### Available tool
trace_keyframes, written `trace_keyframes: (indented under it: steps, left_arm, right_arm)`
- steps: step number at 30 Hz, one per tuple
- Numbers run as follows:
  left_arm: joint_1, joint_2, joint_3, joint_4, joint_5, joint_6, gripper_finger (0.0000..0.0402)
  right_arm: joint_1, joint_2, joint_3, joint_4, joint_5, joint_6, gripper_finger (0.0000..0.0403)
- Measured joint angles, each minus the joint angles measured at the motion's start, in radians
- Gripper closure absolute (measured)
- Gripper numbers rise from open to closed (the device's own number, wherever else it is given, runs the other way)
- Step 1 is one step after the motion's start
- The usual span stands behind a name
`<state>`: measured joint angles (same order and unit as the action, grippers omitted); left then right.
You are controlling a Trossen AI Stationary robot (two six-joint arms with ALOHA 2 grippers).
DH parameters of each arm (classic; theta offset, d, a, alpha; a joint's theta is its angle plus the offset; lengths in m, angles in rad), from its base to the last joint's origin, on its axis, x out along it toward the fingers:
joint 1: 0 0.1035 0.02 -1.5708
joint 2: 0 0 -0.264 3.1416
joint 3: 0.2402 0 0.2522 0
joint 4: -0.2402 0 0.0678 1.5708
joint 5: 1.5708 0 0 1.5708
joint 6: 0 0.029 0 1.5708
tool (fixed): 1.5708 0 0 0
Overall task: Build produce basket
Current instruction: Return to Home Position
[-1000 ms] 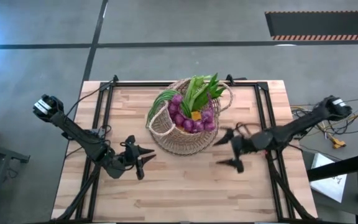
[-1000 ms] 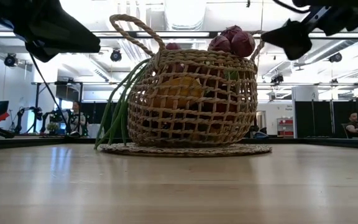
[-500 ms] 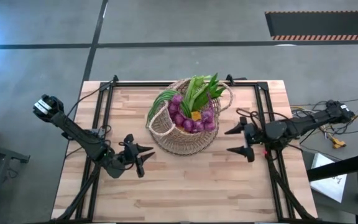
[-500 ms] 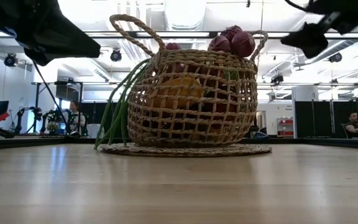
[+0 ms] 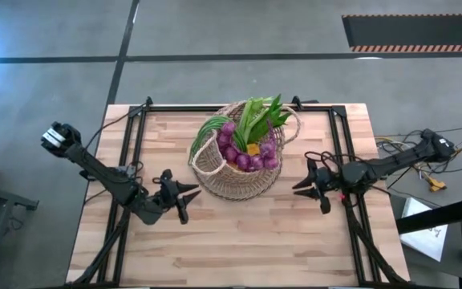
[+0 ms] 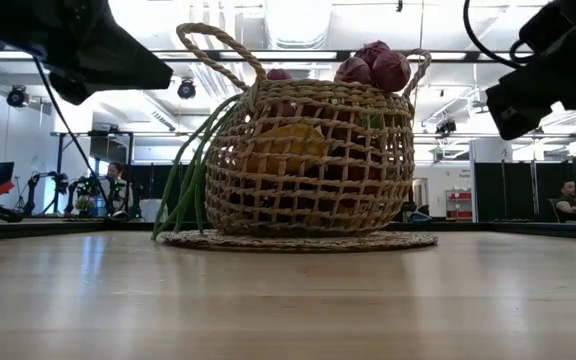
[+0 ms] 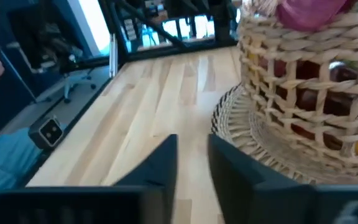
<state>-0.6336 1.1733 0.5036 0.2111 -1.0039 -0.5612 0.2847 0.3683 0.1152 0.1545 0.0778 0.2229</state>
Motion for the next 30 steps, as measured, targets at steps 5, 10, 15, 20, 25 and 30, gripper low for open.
trace_keyframes:
  steps: [5, 10, 15, 20, 25, 30]
  left_arm:
    - [0.104, -0.117, -0.056, 0.002, 0.147, 0.084, 0.0327]
    - [0.258, -0.311, -0.191, 0.094, 0.332, 0.165, 0.0370]
    - [0.403, -0.542, -0.284, 0.079, 0.425, 0.220, 0.0396]
    - [0.462, -0.748, -0.337, -0.001, 0.499, 0.306, 0.0401]
    - [0.464, -0.973, -0.360, -0.209, 0.499, 0.313, 0.0401]
    - [0.464, -1.172, -0.398, -0.293, 0.497, 0.309, 0.0401]
  right_arm:
    - [-0.004, -0.048, -0.070, 0.095, -0.041, -0.037, 0.0389]
    - [-0.004, -0.120, -0.103, 0.098, -0.061, -0.034, 0.0394]
    - [-0.004, -0.176, -0.103, 0.102, -0.061, -0.062, 0.0394]
    - [-0.004, -0.201, -0.103, 0.091, -0.061, -0.059, 0.0394]
    - [-0.004, -0.195, -0.103, 0.076, -0.062, -0.042, 0.0394]
    - [-0.004, -0.196, -0.104, 0.076, -0.061, -0.044, 0.0394]
